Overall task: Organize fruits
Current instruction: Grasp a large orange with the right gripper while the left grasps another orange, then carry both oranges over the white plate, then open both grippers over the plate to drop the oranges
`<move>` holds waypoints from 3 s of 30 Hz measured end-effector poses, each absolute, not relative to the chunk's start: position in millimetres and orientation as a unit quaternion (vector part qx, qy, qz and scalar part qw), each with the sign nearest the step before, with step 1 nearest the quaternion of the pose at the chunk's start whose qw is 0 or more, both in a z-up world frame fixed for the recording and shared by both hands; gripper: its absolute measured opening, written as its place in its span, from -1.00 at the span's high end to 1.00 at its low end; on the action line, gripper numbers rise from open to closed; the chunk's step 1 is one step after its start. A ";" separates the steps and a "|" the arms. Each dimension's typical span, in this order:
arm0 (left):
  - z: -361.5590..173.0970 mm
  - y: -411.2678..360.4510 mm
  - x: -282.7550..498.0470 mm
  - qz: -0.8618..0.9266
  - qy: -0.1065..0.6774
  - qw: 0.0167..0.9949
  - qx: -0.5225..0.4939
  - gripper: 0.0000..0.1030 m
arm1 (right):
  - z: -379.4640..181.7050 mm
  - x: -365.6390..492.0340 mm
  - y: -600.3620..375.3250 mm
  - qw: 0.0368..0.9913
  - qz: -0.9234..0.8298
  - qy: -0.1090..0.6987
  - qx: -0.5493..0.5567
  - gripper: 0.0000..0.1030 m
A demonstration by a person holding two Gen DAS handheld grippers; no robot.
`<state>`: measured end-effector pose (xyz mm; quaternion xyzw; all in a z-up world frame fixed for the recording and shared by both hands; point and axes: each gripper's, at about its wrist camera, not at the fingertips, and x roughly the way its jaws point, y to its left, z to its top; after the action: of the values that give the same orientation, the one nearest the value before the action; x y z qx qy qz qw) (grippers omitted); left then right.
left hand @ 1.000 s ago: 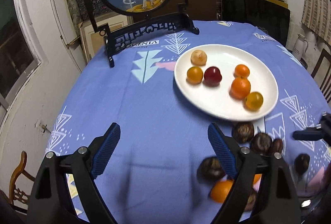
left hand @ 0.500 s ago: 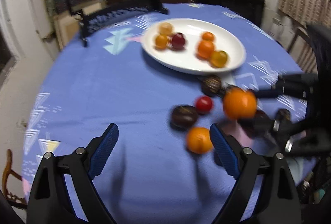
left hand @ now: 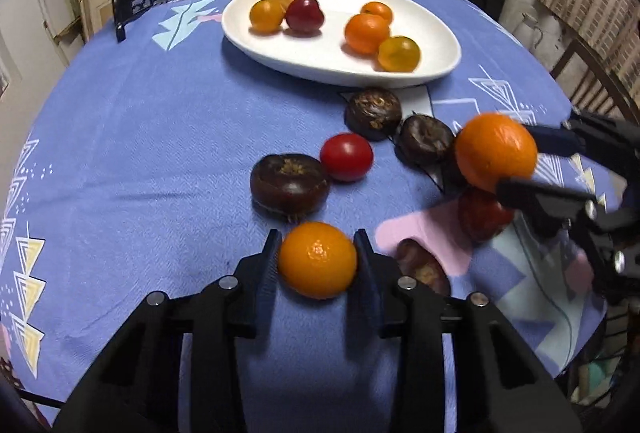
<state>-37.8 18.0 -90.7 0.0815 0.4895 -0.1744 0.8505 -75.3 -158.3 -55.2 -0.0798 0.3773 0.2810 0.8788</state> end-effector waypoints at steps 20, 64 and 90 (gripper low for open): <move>-36.3 -2.0 -27.9 -0.141 0.391 0.900 0.132 0.30 | -49.4 -77.7 -174.7 0.879 0.291 0.371 -0.065 0.17; -21.1 -42.2 139.0 -0.116 0.368 0.919 0.074 0.30 | -6.0 91.1 -220.5 0.933 0.219 0.283 0.043 0.16; -42.3 -41.0 143.6 -0.110 0.361 0.922 0.081 -0.30 | -37.8 110.4 -247.2 0.938 0.178 0.275 0.113 -0.40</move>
<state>143.6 -41.0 -42.3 0.0806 0.3615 -0.1104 0.9223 110.4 -247.2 -37.8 0.1128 0.2753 0.1777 0.9380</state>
